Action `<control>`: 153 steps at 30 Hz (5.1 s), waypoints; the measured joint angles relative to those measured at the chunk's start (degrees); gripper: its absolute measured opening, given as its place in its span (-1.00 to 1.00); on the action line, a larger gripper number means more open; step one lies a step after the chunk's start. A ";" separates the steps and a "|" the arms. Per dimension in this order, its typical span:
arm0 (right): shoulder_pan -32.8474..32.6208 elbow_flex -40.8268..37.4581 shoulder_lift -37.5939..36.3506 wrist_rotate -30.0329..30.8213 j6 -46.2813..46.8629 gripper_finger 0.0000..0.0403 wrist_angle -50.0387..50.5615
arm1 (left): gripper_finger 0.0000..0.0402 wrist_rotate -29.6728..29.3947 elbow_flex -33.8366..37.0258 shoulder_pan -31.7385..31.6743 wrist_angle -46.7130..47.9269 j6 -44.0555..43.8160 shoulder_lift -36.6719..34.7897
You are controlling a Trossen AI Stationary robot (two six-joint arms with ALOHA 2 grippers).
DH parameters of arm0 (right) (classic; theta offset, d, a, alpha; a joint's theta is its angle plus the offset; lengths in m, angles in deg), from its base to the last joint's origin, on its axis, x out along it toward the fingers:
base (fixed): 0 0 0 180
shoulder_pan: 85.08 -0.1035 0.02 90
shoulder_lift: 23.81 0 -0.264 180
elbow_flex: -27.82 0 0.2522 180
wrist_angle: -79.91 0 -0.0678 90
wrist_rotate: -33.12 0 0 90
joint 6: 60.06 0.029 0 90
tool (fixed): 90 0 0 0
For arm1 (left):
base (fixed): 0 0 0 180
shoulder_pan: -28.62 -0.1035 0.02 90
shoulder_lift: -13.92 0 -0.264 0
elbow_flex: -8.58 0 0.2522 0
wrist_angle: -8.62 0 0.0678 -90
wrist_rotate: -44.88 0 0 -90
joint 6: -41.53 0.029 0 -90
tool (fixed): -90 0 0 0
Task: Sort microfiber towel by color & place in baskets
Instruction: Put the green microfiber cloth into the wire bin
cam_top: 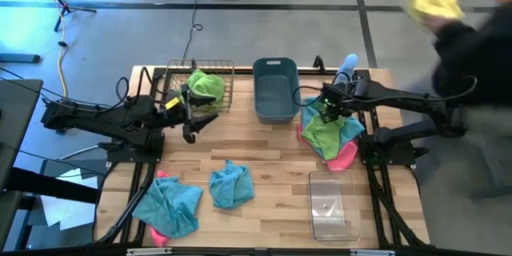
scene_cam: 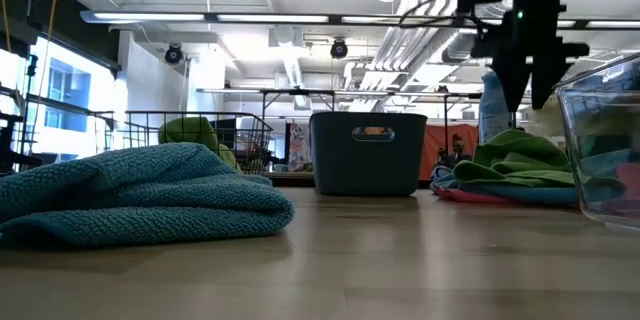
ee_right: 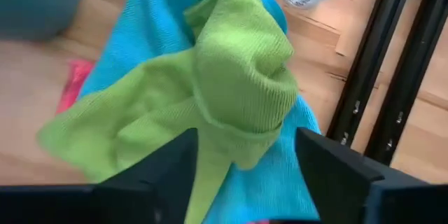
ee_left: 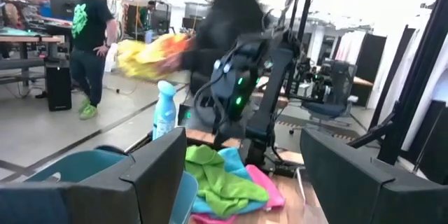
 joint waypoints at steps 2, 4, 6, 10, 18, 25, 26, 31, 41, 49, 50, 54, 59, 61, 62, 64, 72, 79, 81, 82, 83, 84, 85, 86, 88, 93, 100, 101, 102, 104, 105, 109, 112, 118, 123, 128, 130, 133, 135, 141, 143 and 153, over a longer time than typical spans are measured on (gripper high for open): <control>1.21 -1.63 0.00 -0.02 -0.87 0.31 -2.48 | 0.34 0.00 0.00 0.00 -0.43 -0.58 0.00; 2.36 -2.73 0.00 -0.02 -1.79 0.35 -5.52 | 0.34 0.00 0.00 0.00 -0.63 -1.02 0.00; 3.28 -3.69 0.00 -0.08 -2.77 0.36 -8.18 | 0.34 0.00 0.00 0.00 -1.10 -1.01 0.00; 4.66 -4.66 1.42 0.17 -4.44 0.37 -9.01 | 0.34 -0.02 0.00 0.00 -1.39 -1.51 0.00; 5.43 -5.30 5.78 0.11 -7.87 0.36 -12.92 | 0.34 -0.04 0.00 0.00 -1.40 -1.51 0.00; 5.33 -5.30 7.96 -0.02 -8.18 -0.14 -11.75 | 0.34 -0.15 0.00 0.00 -1.38 -1.26 0.00; 5.20 -5.30 7.93 -0.02 -8.18 -0.31 -11.37 | 0.34 -0.15 0.00 0.00 -1.41 -0.86 0.00; 3.39 -3.92 5.36 0.02 -8.12 -0.91 -8.46 | 0.34 -2.39 0.00 0.00 -3.07 1.05 0.00; -6.18 15.55 -2.86 0.00 -6.65 -0.99 -1.64 | 0.34 -3.15 0.00 -0.02 -5.83 1.05 2.76; -15.68 24.35 -0.34 -7.19 -9.15 -1.00 -13.85 | 0.34 -0.44 -1.36 0.00 -9.70 0.76 10.04; -16.79 24.45 0.33 -8.28 -9.68 -1.00 -16.64 | 0.34 -0.14 -2.13 0.00 -9.32 1.34 11.12; -20.78 24.45 3.61 -11.17 -12.63 -1.00 -28.62 | 0.34 1.29 -5.90 0.00 -8.03 4.50 15.91; -23.49 24.43 8.56 -13.77 -16.98 -1.00 -40.84 | 0.34 3.64 -10.59 0.00 -4.66 6.58 22.01; -23.98 24.40 10.00 -15.08 -18.50 -1.00 -43.65 | 0.34 4.38 -12.18 0.00 -2.83 6.62 23.74; -24.11 24.39 10.57 -15.98 -19.10 -1.00 -44.84 | 0.34 5.28 -12.95 0.00 -2.74 6.62 24.55; -24.17 24.39 11.32 -17.96 -20.14 -1.00 -46.65 | 0.34 8.07 -14.02 -0.02 -2.49 6.41 25.60; -24.13 24.39 13.25 -24.58 -23.29 -1.00 -54.52 | 0.34 22.00 -16.26 -1.91 -2.62 -0.08 28.63; -23.93 24.76 13.20 -24.68 -24.60 -1.00 -57.41 | 0.34 28.27 -16.28 -3.32 -4.80 -4.04 30.81; -23.91 24.89 13.17 -24.65 -25.04 -1.00 -59.46 | 0.34 29.45 -16.28 -3.34 -6.49 -4.02 31.62; -23.91 24.89 13.16 -24.65 -25.23 -1.00 -60.11 | 0.34 29.82 -16.28 -3.34 -6.95 -4.03 31.96; -23.91 24.89 13.16 -24.68 -25.32 -1.00 -60.54 | 0.34 30.37 -16.28 -3.34 -7.52 -3.99 32.42; -23.93 24.89 13.18 -24.68 -25.32 -1.00 -60.96 | 0.34 30.69 -16.28 -3.34 -8.16 -3.75 32.78; -23.91 24.89 13.18 -24.68 -25.32 -1.00 -61.33 | 0.34 30.89 -16.28 -3.34 -8.66 -3.28 33.09; -23.93 24.89 13.16 -24.68 -25.32 -1.00 -61.50 | 0.34 30.99 -16.28 -3.34 -9.60 -2.55 33.46; -23.93 24.89 13.16 -24.72 -25.32 -1.00 -61.22 | 0.34 31.00 -16.28 -3.34 -9.65 -1.07 33.53; -23.91 24.89 13.17 -24.72 -25.17 -1.00 -61.83 | 0.08 31.13 -16.28 -3.34 -9.20 1.63 33.48; -23.97 24.89 13.18 -24.87 -23.35 -0.96 -63.34 | -0.92 31.72 -16.28 -4.06 -8.65 2.77 33.33; -23.90 24.89 13.18 -24.87 -22.34 -0.91 -63.39 | -0.94 31.74 -16.28 -4.23 -8.29 2.67 33.31; -23.67 24.89 13.18 -24.93 -21.25 -0.86 -63.33 | -0.96 31.72 -16.28 -4.47 -7.29 2.64 33.00; -23.37 24.89 13.13 -24.91 -19.87 -0.71 -63.11 | -0.98 31.74 -16.28 -5.17 -4.26 3.19 31.80; -23.22 24.89 12.90 -24.89 -19.78 -0.62 -62.89 | -0.98 31.71 -16.33 -5.57 -2.36 3.53 31.00; -22.41 24.87 11.41 -24.68 -21.39 -0.24 -61.50 | -0.99 31.48 -16.35 -8.09 8.17 3.67 25.75; -21.19 24.91 9.03 -24.85 -23.09 0.03 -60.57 | -0.99 28.27 -16.15 -9.89 19.54 4.98 20.43; -18.48 24.95 5.85 -19.47 -25.24 0.32 -55.05 | -1.00 15.07 -14.07 -12.53 30.43 6.90 7.72; -16.82 24.91 5.53 -16.52 -26.30 0.32 -52.32 | -1.00 3.23 -9.51 -14.48 28.98 6.67 -2.12; -14.96 24.91 5.95 -16.05 -26.44 0.32 -52.32 | -1.00 -8.74 -8.20 -17.50 26.65 9.91 -6.80; -14.09 24.91 5.94 -15.05 -26.42 0.32 -52.37 | -1.00 -13.66 -8.20 -19.73 24.89 12.16 -6.91; -12.82 24.91 5.92 -14.07 -26.43 0.32 -52.62 | -1.00 -14.91 -8.20 -24.50 22.64 14.45 -6.03; -12.04 24.91 5.92 -13.37 -26.24 0.32 -53.08 | -1.00 -14.82 -8.20 -27.92 22.13 14.49 -4.96; -10.66 24.91 5.92 -13.05 -26.22 0.32 -53.21 | -1.00 -12.67 -8.20 -37.48 18.27 13.38 -0.31; -10.34 24.91 5.92 -13.05 -26.22 0.32 -53.17 | -1.00 -11.50 -8.20 -40.02 14.68 12.15 1.76; -10.09 24.91 5.92 -13.03 -26.22 0.32 -52.76 | -1.00 -7.60 -16.99 -48.48 27.74 5.48 13.09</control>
